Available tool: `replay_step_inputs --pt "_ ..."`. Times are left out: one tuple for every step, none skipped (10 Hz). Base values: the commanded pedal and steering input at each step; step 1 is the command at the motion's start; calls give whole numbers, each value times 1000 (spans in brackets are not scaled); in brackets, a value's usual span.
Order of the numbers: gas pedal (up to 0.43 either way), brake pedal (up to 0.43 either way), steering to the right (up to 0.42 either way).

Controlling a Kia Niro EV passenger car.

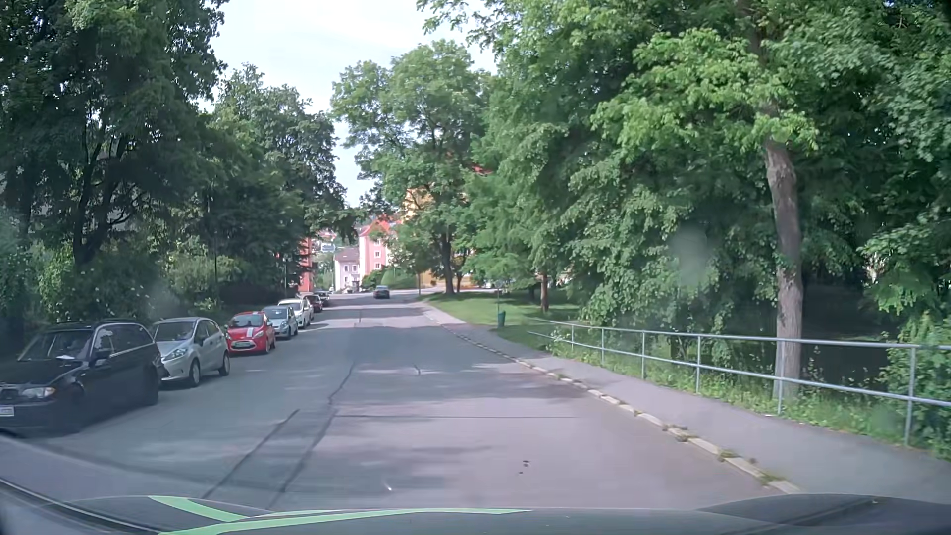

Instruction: Follow the waypoints while adhering to traffic rules and regulations

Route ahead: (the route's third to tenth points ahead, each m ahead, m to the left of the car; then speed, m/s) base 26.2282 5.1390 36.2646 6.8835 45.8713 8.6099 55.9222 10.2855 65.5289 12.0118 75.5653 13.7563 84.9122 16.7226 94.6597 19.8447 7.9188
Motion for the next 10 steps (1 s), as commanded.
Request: replay_step_inputs --pt "0 73 -31" --pt "0 67 -31" --pt "0 61 -29" --pt "0 49 -28" --pt "0 30 -28" --pt "0 24 -28" --pt "0 18 -29" --pt "0 12 -29" --pt "0 6 -29" --pt "0 0 -29"
